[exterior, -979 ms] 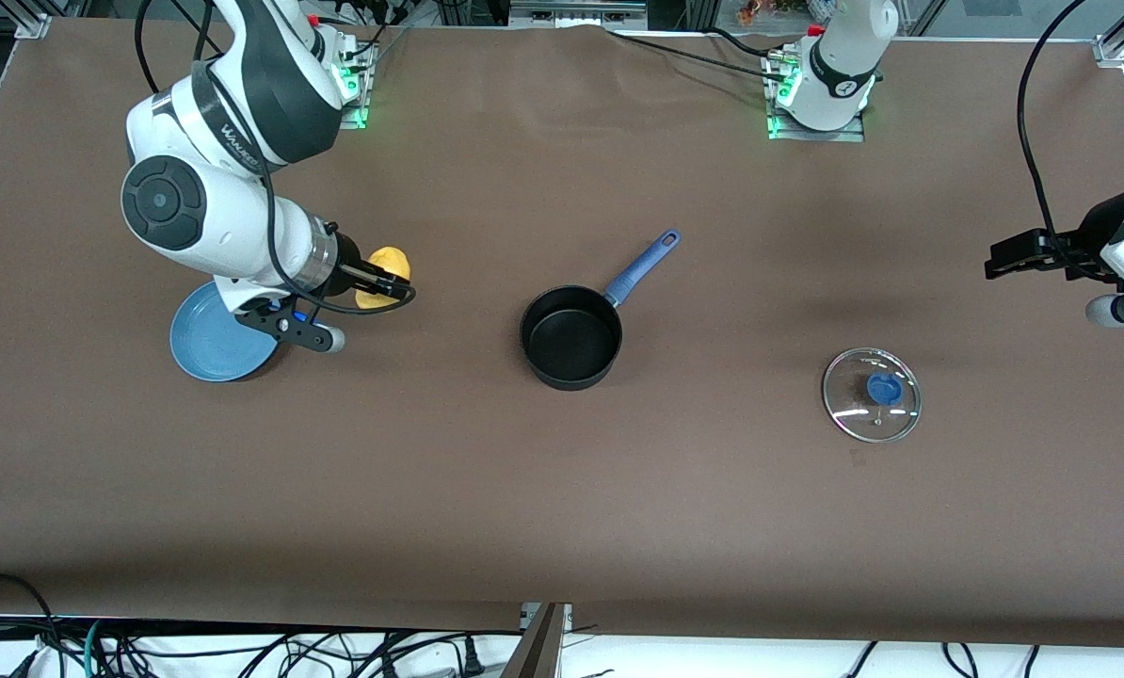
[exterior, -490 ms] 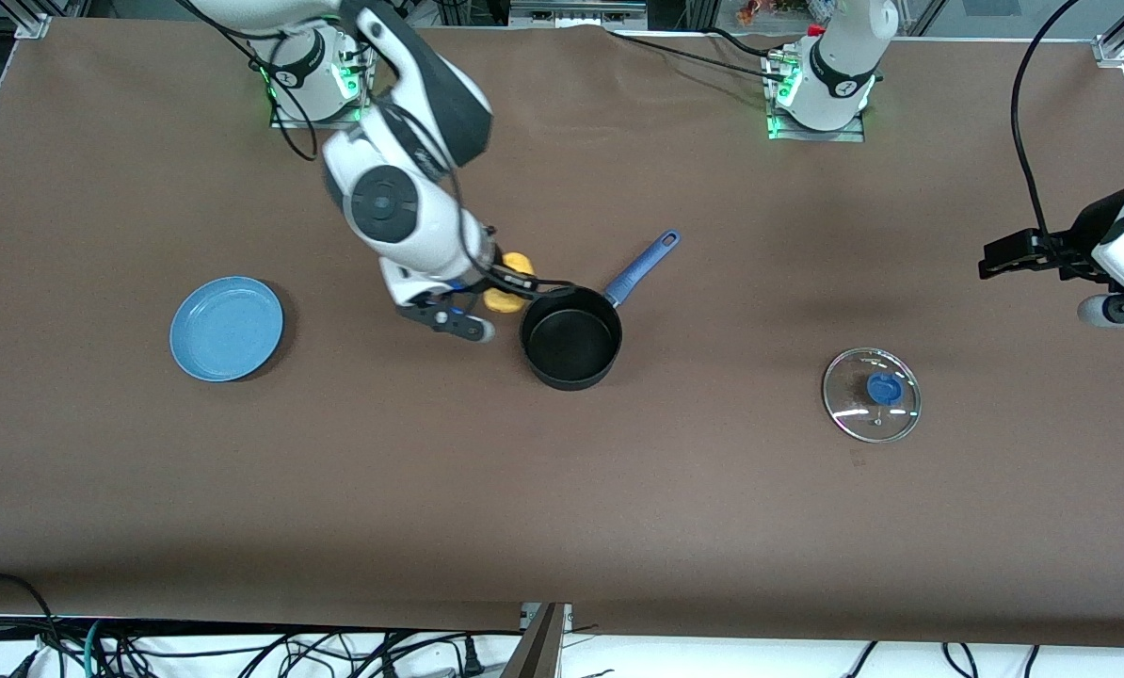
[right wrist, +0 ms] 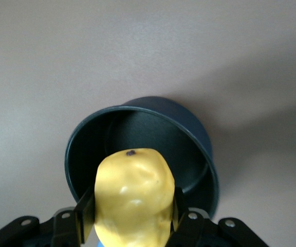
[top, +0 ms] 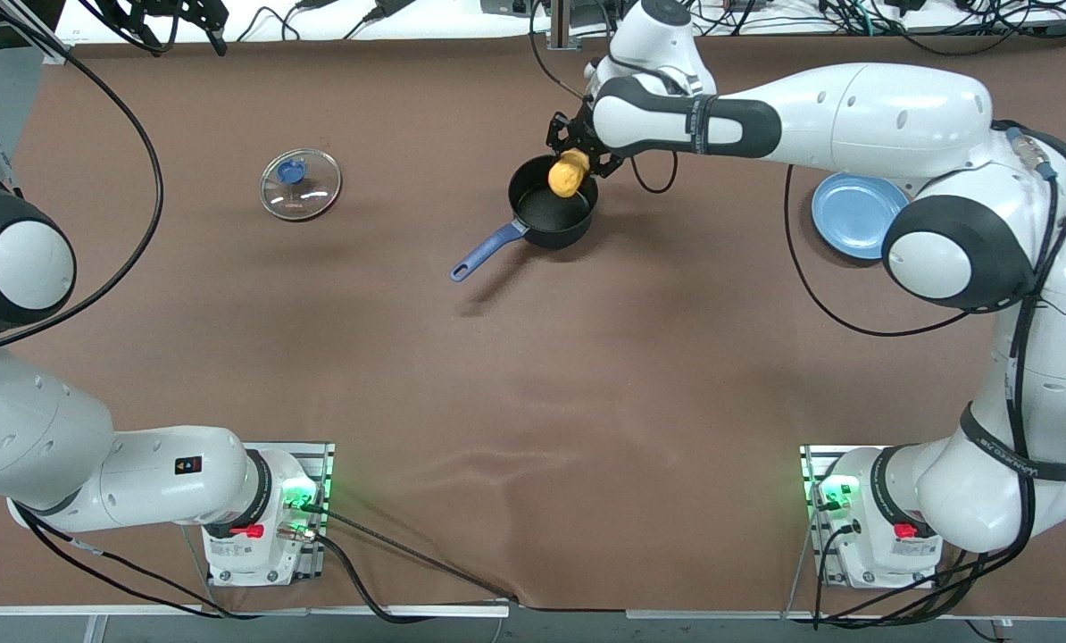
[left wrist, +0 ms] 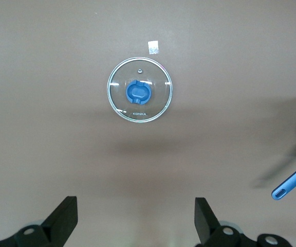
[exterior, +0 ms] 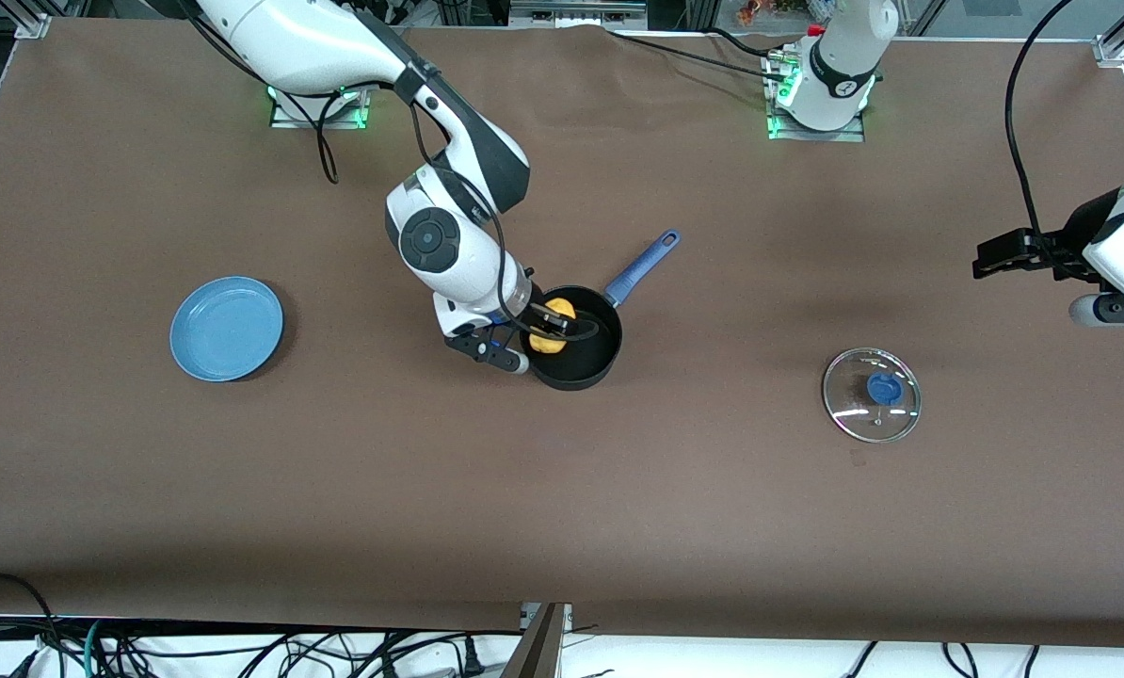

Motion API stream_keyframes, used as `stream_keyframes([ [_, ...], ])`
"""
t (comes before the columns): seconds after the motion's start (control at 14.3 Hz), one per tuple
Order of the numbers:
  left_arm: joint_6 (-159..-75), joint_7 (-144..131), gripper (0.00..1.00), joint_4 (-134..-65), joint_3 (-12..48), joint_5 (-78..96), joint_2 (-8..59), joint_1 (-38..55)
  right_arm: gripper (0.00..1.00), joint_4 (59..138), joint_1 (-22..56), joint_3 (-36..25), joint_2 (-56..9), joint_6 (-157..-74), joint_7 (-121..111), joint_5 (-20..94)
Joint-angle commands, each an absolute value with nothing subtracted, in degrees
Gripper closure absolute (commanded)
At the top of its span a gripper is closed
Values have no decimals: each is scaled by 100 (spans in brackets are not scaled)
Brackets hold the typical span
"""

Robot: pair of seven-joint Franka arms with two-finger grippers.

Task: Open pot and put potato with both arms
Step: 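Carry the potato with the right gripper over the saucepan and lower it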

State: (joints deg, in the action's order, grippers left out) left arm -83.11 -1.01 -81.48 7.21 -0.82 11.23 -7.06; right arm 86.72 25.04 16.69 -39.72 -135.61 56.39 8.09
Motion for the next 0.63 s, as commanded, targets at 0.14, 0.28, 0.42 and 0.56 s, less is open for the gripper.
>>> stream_keyframes([
  [0.14, -8227, -158, 0, -8051, 721, -18, 1134, -677, 72, 8490, 2716, 1626, -4517, -13966, 5651, 738],
  [0.28, -8227, -158, 0, -8051, 721, -17, 1134, -677, 6, 8490, 2716, 1626, -4535, -13948, 5634, 729],
  [0.42, -8227, -149, 0, -8051, 712, -18, 1134, -677, 0, 8490, 2707, 1626, -4456, -13913, 5616, 441],
  [0.56, -8227, -149, 0, -8051, 721, -18, 1134, -677, 0, 8490, 2672, 1626, -4255, -13765, 5599, 395],
])
